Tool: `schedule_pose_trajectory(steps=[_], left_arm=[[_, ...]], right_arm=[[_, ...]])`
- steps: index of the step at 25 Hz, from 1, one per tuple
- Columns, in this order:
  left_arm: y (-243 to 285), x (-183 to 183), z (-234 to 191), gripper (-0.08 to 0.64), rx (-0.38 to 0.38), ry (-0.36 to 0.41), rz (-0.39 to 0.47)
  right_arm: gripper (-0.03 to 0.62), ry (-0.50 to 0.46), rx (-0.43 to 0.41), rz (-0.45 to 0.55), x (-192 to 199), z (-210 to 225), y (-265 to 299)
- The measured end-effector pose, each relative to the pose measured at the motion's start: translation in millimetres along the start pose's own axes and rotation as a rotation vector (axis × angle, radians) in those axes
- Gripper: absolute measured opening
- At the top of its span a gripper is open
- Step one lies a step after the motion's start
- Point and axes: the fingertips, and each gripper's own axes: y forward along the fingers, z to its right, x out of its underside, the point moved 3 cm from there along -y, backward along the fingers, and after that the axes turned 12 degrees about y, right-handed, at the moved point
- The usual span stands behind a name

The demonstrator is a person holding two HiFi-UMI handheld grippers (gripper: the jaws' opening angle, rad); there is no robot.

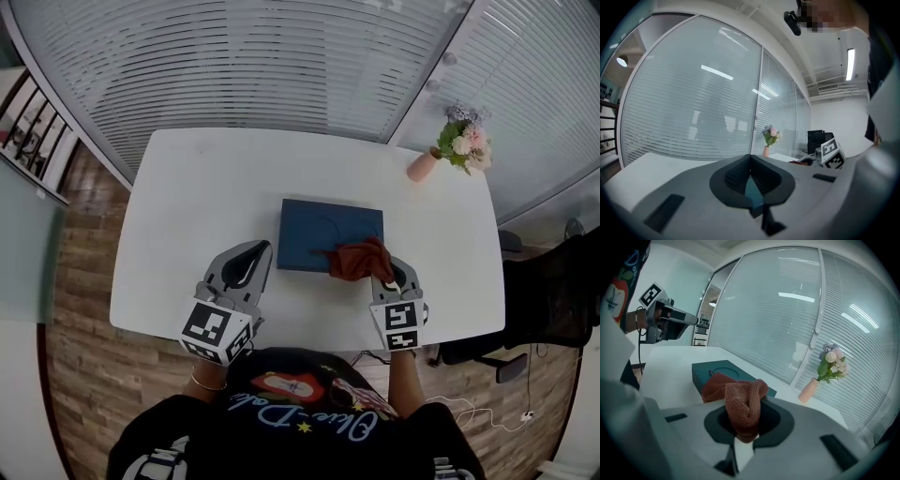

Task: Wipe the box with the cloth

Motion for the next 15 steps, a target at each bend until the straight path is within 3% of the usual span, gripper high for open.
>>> schedule_pose_trajectory(steps=[15], left_arm=[[-2.2,-11.6,45.8,0.003,-0.047,0.019,-0.020]], right_arm=[[0.032,0.027,-0.003,-0.010,28.6,43.5,-21.8]])
